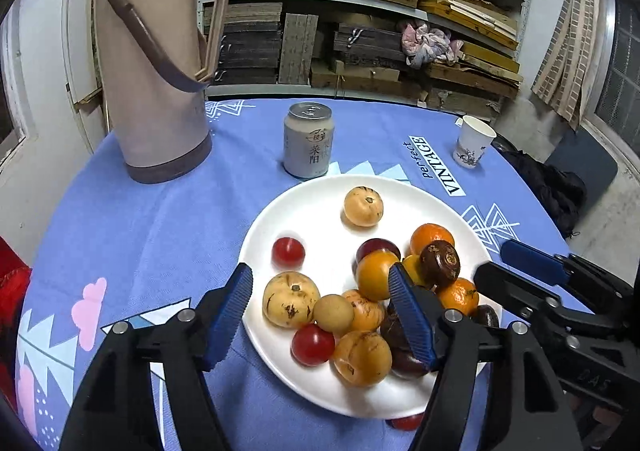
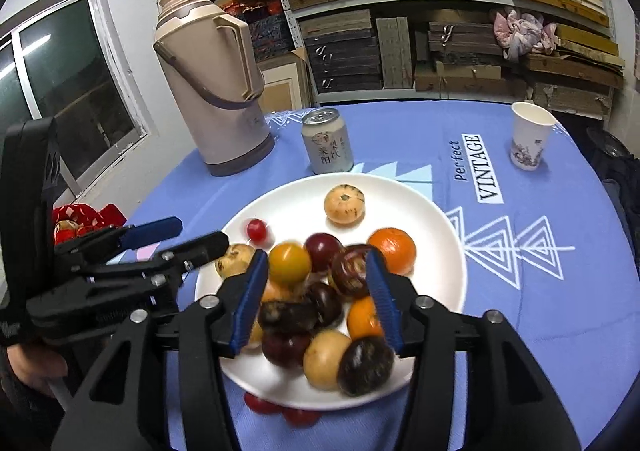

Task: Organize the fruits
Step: 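Place the tomato and orange on the plate and open both tools, then withdraw both open tools from the plate toward the last tomatoes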

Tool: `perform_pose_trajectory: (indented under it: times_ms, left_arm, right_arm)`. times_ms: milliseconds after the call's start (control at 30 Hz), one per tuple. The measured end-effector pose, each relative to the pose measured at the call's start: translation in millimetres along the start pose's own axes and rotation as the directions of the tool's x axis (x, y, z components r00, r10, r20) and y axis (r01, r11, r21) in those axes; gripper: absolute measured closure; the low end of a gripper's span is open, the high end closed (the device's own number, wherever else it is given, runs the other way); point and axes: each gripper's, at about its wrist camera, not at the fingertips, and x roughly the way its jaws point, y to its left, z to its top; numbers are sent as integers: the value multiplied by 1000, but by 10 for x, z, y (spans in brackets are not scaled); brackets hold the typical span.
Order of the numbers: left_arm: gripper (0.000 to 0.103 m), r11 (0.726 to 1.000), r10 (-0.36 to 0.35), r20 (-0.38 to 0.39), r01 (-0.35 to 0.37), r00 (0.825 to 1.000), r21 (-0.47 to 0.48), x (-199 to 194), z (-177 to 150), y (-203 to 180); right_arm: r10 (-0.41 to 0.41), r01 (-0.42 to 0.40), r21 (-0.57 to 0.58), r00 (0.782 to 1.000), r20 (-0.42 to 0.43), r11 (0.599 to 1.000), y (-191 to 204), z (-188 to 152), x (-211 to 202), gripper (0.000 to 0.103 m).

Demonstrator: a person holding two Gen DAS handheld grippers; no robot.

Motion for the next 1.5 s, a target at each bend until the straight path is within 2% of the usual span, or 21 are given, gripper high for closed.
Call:
perform_pose_trajectory:
  times_ms: [267, 567, 900, 1233, 1500]
  left_arm:
    - [29, 1000, -19, -32, 19, 999, -5, -92, -210, 16]
    - [25, 999, -23, -52, 25, 998, 29, -226, -507, -33]
    - [25, 999, -38, -69, 40, 997, 29, -324, -687, -44]
    - [25, 999, -43, -94, 45, 995, 18, -280, -853, -24]
    - [25, 1000, -11, -96, 14, 995, 27, -188, -992, -54]
  right_arm:
    - [19, -19, 6, 1000, 4, 1000, -40, -261, -279, 48]
    - [15, -19, -86, 999, -39, 996, 76, -642, -474, 48]
    - [-32, 11, -143, 989, -147, 990, 118, -970, -305, 48]
    - [-67, 35, -174, 981, -183, 984, 144, -1040, -183, 47]
    - [-114, 63, -225, 969, -218, 972, 250, -1051, 55, 47]
